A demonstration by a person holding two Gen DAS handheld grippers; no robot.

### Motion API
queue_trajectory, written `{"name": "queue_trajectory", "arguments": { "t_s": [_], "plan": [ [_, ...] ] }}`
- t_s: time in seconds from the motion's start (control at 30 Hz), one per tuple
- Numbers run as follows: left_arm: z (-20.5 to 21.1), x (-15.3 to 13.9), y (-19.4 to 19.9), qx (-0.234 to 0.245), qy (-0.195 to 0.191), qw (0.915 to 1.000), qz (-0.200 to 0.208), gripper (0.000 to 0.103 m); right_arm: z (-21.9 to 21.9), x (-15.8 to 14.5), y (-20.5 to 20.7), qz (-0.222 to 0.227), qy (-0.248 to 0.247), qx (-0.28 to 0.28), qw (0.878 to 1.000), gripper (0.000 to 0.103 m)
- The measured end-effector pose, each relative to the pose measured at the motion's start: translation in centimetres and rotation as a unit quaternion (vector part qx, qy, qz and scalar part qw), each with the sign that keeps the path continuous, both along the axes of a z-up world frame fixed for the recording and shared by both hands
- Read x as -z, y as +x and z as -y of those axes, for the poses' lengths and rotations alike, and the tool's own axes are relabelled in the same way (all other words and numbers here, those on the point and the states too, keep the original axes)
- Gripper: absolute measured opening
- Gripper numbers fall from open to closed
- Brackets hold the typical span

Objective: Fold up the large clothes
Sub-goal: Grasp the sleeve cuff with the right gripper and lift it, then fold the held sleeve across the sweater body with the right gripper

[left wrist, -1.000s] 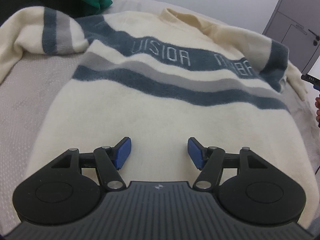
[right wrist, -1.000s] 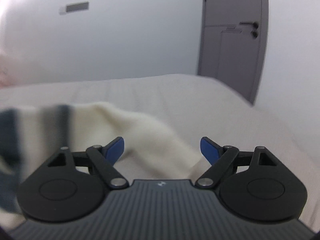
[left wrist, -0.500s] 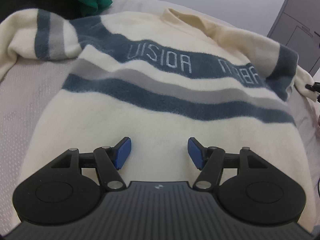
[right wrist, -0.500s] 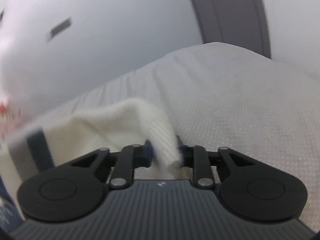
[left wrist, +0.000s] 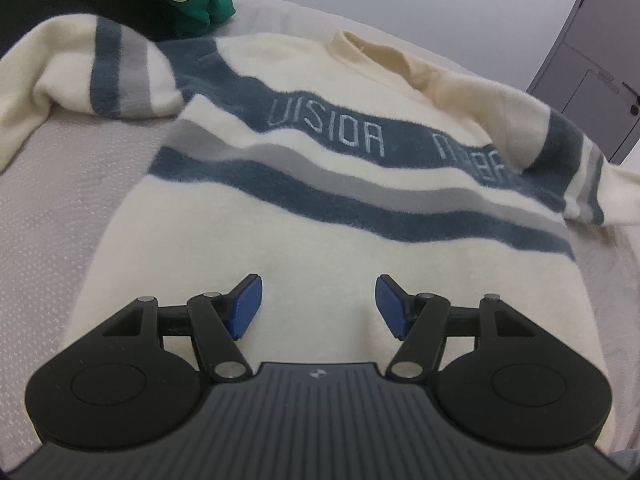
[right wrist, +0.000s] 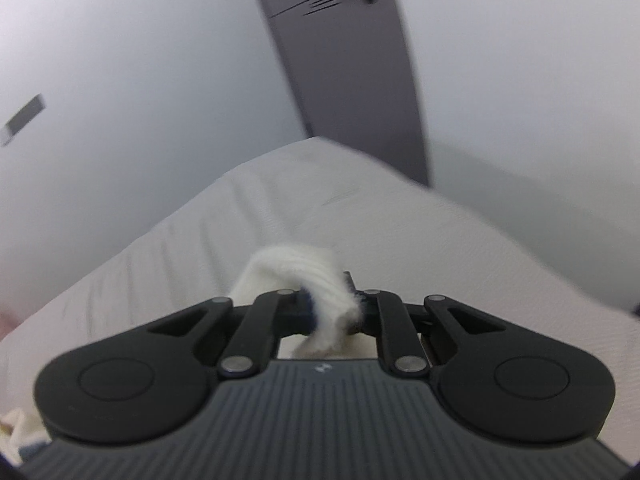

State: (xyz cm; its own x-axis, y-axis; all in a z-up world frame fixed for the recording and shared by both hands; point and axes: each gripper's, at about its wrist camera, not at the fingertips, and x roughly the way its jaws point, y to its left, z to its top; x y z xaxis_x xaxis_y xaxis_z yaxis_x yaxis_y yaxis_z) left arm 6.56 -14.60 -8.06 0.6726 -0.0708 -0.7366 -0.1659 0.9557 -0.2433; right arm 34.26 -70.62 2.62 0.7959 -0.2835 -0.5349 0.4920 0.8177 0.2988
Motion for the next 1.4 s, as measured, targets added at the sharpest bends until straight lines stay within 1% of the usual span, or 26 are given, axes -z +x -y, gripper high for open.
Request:
{"name": "queue_trajectory", "arguments": {
  "t_s": [0.1, 0.2, 0.3, 0.37, 0.43, 0.53, 0.63, 0.7, 0.77, 0.9, 0.97, 1.03, 1.13, 1.2, 1.27, 1.33, 1.4],
  "plan": [
    [-0.2, -0.3, -0.4, 0.005, -0.008, 1.0000, 0.002, 0.068, 1.7, -1.5, -2.4, -0.009, 0.013, 0.031, 0.999, 0.013],
    [-0.4, -0.4, -1.1, 0.005, -0.011, 0.9999, -0.004, 0.068, 2.2, -3.2, -4.2, -0.007, 0.014, 0.042, 0.999, 0.013],
    [-0.5, -0.4, -2.1, 0.003, -0.012, 0.9999, -0.004, 0.068, 1.0, -4.5, -6.1, -0.004, 0.011, 0.032, 0.999, 0.013],
    [-0.6, -0.6, -2.5, 0.005, -0.014, 0.9999, 0.000, 0.068, -0.7, -5.9, -5.9, -0.002, 0.006, 0.016, 1.000, 0.013],
    [-0.5, -1.0, -2.9, 0.009, -0.016, 0.9998, 0.006, 0.068, -1.9, -6.7, -6.5, 0.004, 0.007, 0.002, 1.000, 0.013],
    [0.0, -1.8, -3.5, 0.016, -0.012, 0.9996, 0.019, 0.068, -5.3, -7.9, -7.1, 0.016, 0.000, -0.024, 1.000, 0.013],
    [0.0, -2.5, -4.3, 0.017, -0.014, 0.9992, 0.032, 0.068, -9.7, -9.3, -8.5, 0.028, -0.021, -0.053, 0.998, 0.013],
    [-0.3, -3.0, -4.9, 0.016, -0.020, 0.9989, 0.040, 0.068, -13.0, -10.4, -8.4, 0.034, -0.034, -0.085, 0.995, 0.013],
    [-0.6, -3.4, -5.5, 0.015, -0.023, 0.9984, 0.049, 0.068, -16.8, -11.6, -9.4, 0.043, -0.045, -0.119, 0.991, 0.013],
    [-1.5, -4.1, -6.3, 0.006, -0.030, 0.9975, 0.064, 0.068, -24.7, -13.9, -11.6, 0.064, -0.066, -0.190, 0.978, 0.013],
    [-2.2, -4.4, -6.6, -0.002, -0.039, 0.9968, 0.070, 0.068, -28.4, -14.8, -12.2, 0.071, -0.068, -0.223, 0.970, 0.013],
    [-2.9, -4.8, -6.9, -0.007, -0.047, 0.9958, 0.078, 0.068, -32.3, -15.5, -12.8, 0.075, -0.074, -0.258, 0.960, 0.013],
    [-3.8, -5.2, -7.7, -0.014, -0.058, 0.9942, 0.090, 0.068, -38.5, -15.9, -14.0, 0.082, -0.087, -0.312, 0.943, 0.013],
    [-4.5, -5.2, -8.3, -0.022, -0.064, 0.9931, 0.096, 0.068, -41.7, -15.6, -13.9, 0.080, -0.088, -0.343, 0.932, 0.013],
    [-5.4, -5.2, -8.7, -0.033, -0.074, 0.9918, 0.099, 0.068, -45.6, -15.0, -14.6, 0.070, -0.083, -0.372, 0.922, 0.014],
    [-6.6, -5.4, -9.0, -0.046, -0.087, 0.9896, 0.105, 0.068, -49.2, -13.3, -15.3, 0.058, -0.080, -0.401, 0.911, 0.014],
    [-7.7, -5.7, -9.2, -0.059, -0.090, 0.9880, 0.112, 0.068, -51.9, -11.3, -14.5, 0.044, -0.083, -0.425, 0.900, 0.014]
  ]
}}
